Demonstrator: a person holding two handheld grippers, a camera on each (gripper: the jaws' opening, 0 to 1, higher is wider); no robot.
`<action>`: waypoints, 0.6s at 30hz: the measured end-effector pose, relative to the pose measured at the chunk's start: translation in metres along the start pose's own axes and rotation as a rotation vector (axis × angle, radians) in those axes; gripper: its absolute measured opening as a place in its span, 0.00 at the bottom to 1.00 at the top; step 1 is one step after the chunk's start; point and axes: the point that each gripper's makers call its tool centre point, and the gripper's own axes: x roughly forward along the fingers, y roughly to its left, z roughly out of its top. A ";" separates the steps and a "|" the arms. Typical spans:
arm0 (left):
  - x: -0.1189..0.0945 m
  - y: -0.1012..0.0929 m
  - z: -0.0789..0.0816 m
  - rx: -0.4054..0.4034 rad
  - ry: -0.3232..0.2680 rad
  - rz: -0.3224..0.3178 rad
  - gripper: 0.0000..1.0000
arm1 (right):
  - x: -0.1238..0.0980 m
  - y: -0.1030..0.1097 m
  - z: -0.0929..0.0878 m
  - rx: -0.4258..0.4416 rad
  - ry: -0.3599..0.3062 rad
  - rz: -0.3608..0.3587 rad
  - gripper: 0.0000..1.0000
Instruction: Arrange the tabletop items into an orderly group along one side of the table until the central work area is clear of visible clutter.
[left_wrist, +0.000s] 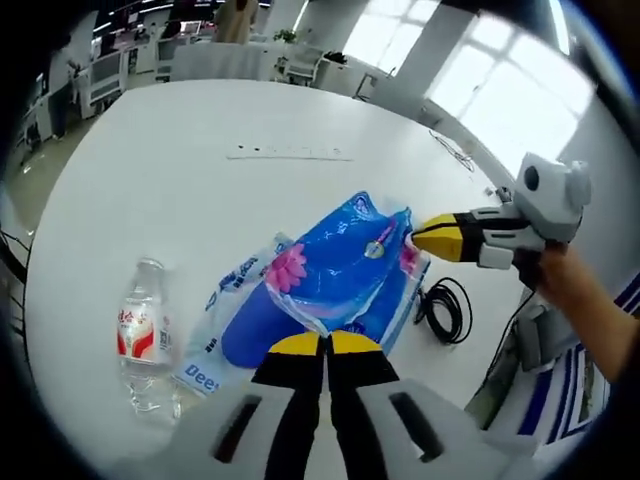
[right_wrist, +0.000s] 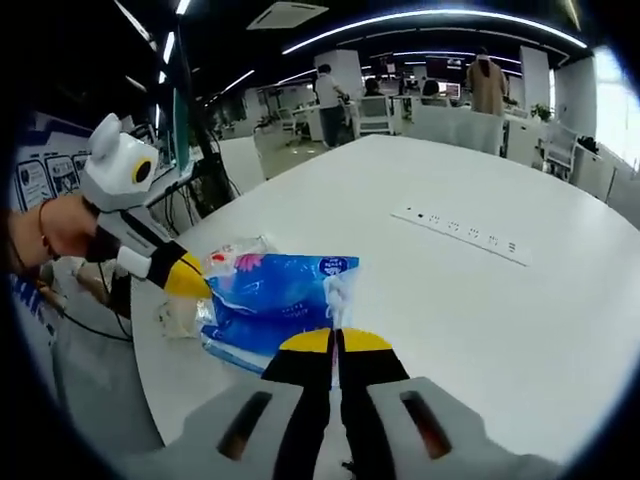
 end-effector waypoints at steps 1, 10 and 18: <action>0.000 -0.001 0.001 0.002 0.000 -0.001 0.00 | -0.003 -0.002 0.000 0.002 -0.003 -0.006 0.00; 0.010 -0.030 0.017 0.054 -0.016 -0.045 0.00 | -0.036 -0.022 -0.001 0.020 -0.033 -0.073 0.00; 0.020 -0.051 0.027 0.090 -0.021 -0.072 0.00 | -0.058 -0.035 -0.006 0.037 -0.047 -0.120 0.00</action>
